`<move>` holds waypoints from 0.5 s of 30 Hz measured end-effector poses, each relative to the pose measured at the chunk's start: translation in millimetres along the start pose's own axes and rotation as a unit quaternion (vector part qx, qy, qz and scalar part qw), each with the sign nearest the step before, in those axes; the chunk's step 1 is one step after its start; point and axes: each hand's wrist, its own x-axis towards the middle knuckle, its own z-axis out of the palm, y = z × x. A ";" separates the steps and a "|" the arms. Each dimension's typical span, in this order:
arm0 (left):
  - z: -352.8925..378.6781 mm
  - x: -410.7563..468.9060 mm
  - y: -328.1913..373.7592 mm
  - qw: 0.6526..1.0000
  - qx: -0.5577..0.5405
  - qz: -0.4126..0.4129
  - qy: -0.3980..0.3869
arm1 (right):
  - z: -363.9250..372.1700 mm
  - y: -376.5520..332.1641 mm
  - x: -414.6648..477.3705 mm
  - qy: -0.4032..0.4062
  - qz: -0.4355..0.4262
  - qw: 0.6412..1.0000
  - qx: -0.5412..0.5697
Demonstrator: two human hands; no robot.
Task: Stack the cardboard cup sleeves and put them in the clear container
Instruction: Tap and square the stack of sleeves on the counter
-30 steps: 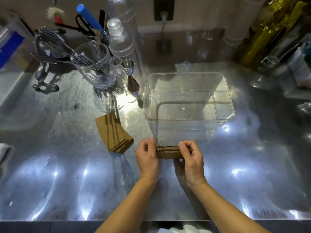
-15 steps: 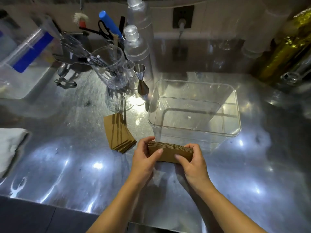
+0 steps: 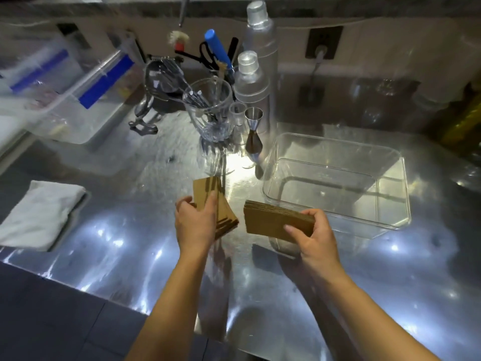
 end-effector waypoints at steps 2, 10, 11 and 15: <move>3.0 18.2 0.7 0.988 0.148 -0.023 -0.037 | 1.4 -3.5 -2.0 0.025 0.002 1.000 -0.008; 36.6 38.2 7.3 0.941 0.328 0.023 -0.081 | 15.0 2.9 -9.3 0.105 0.027 0.994 -0.009; 39.8 40.1 6.6 0.936 0.340 0.040 -0.081 | 16.1 3.6 -10.6 0.111 0.031 0.993 -0.008; 45.8 51.3 7.6 0.928 0.334 0.110 -0.121 | 14.6 4.8 -12.4 0.152 0.042 0.987 -0.012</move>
